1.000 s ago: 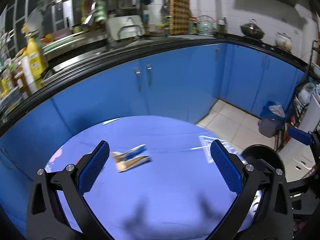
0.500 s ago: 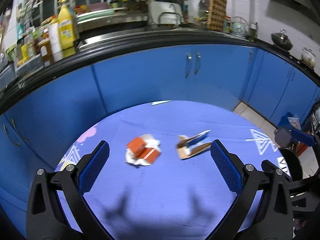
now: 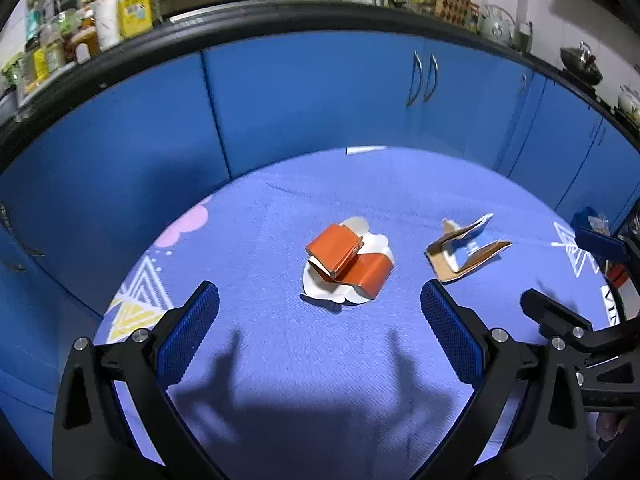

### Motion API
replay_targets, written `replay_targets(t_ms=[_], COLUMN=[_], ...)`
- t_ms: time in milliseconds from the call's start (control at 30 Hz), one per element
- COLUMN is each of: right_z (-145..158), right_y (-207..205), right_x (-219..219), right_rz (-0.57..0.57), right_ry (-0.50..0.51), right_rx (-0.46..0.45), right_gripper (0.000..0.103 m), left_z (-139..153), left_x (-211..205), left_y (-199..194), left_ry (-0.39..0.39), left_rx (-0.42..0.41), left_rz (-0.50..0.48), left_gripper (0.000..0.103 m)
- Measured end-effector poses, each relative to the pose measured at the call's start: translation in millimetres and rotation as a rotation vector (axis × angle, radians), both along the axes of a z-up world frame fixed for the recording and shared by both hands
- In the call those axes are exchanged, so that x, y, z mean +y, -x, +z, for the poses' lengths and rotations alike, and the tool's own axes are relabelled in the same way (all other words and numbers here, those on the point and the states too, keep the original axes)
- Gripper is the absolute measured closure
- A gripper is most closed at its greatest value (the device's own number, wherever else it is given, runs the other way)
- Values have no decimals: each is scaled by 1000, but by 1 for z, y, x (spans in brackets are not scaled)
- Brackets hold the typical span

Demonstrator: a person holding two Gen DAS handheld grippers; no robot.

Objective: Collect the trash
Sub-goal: 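Move both tools back over the table toward the orange wrapper and paper bag, then grasp the orange-and-white wrapper with the left tool while the right tool grasps the brown paper bag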

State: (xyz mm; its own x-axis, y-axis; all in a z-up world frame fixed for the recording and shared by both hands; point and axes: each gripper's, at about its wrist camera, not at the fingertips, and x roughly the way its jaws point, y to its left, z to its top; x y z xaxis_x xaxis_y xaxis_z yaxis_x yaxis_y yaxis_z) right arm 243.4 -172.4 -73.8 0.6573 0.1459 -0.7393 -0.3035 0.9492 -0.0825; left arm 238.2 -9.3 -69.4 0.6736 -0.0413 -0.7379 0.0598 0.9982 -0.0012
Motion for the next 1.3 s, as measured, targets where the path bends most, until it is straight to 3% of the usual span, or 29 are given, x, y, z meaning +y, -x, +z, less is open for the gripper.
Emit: replay_targets(t_ms=[367,833,900,967,1167,1300], right_z=[-28,-36,-35,-37,-34,-27], right_y=[-37,-64,-62,-61,-47,-34], right_x=[13,4,3,3,1,-2], right_rz=[20,-1,3,8,20,18], right_ry=[-11,-97,-103,-93,-66,-55], right_rx=[61,90,90,105,89,69], right_gripper=[10,10,17,43,43,43], left_z=[-33,-42,-42,-42,-37,-36], left_x=[-8,1,1,0,3,6], left_y=[-45,-66,-66,-64,-51,-41], left_ry=[-46,-10,-12,-22,-20,-6], left_rx=[73,121,123,116,100,110], left_rz=[-39,-33,-33,-34,-25,-19], left_gripper=[4,6,11,17,46,53])
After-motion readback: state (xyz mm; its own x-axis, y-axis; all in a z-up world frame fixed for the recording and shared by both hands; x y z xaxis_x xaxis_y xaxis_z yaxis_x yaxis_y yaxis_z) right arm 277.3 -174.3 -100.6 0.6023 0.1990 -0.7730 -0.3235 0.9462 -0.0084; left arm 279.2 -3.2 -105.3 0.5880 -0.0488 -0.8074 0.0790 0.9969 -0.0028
